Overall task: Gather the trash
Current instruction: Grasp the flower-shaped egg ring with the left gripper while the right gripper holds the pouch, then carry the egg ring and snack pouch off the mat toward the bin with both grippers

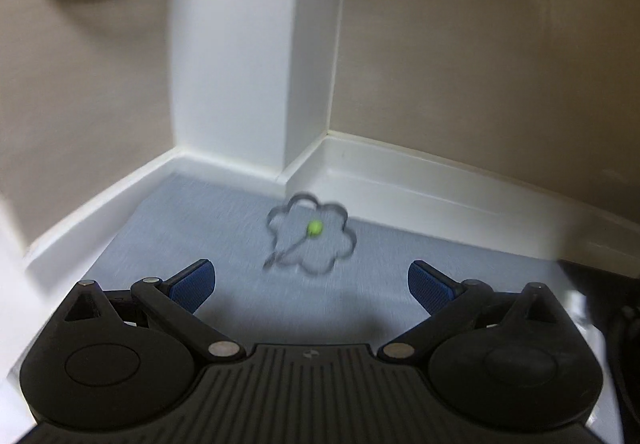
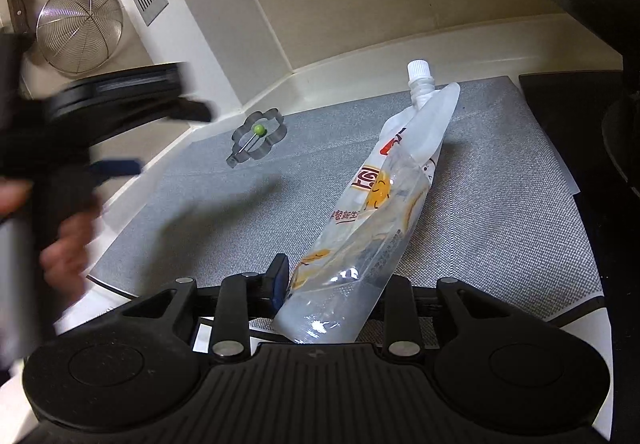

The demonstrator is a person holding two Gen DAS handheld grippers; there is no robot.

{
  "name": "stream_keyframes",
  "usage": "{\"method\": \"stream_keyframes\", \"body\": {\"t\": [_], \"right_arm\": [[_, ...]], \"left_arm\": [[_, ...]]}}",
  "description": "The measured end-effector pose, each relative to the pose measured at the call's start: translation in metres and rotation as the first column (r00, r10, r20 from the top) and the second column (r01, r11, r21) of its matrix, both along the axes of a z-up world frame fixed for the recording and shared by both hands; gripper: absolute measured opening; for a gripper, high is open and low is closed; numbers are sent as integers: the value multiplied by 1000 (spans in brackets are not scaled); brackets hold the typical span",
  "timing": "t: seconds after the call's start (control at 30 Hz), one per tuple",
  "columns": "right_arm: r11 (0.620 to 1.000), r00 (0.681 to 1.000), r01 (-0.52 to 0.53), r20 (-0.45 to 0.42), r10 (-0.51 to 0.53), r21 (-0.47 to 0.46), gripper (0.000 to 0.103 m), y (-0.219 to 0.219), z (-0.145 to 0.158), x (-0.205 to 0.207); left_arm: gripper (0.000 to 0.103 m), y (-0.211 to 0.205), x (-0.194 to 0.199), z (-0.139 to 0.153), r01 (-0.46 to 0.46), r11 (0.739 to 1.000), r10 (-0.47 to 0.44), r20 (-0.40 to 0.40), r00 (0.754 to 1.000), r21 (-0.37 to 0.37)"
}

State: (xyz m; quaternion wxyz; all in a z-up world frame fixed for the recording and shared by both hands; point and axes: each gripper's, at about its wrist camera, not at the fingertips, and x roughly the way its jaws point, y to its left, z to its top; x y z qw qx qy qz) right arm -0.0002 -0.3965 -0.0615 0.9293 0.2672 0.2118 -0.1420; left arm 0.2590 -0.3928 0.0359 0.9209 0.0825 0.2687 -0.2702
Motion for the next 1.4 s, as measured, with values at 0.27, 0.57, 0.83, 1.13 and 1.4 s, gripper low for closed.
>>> {"method": "stream_keyframes", "body": {"t": [0.27,0.57,0.83,1.13,1.4], "right_arm": [[1000,1000,3,15,-3,26,33,-4,-3,-3],[999,1000,10,27,-11,49,33,-8,-4,-4],[996,997,66,32,-68,62,30,-10,-4,-10],[996,997,67,32,-69,62,30,-7,-5,-11],[995,997,66,35,-69,70,30,-7,-6,-12]], "left_arm": [[103,-41,61,-36,-65,996,69,-71,995,58],[103,-52,96,-55,-88,991,103,-161,982,97],[78,-51,90,-50,-67,989,83,-126,988,130],[78,-15,35,-6,-56,991,62,-41,997,121],[78,52,-64,28,-75,982,67,56,996,174]]}}
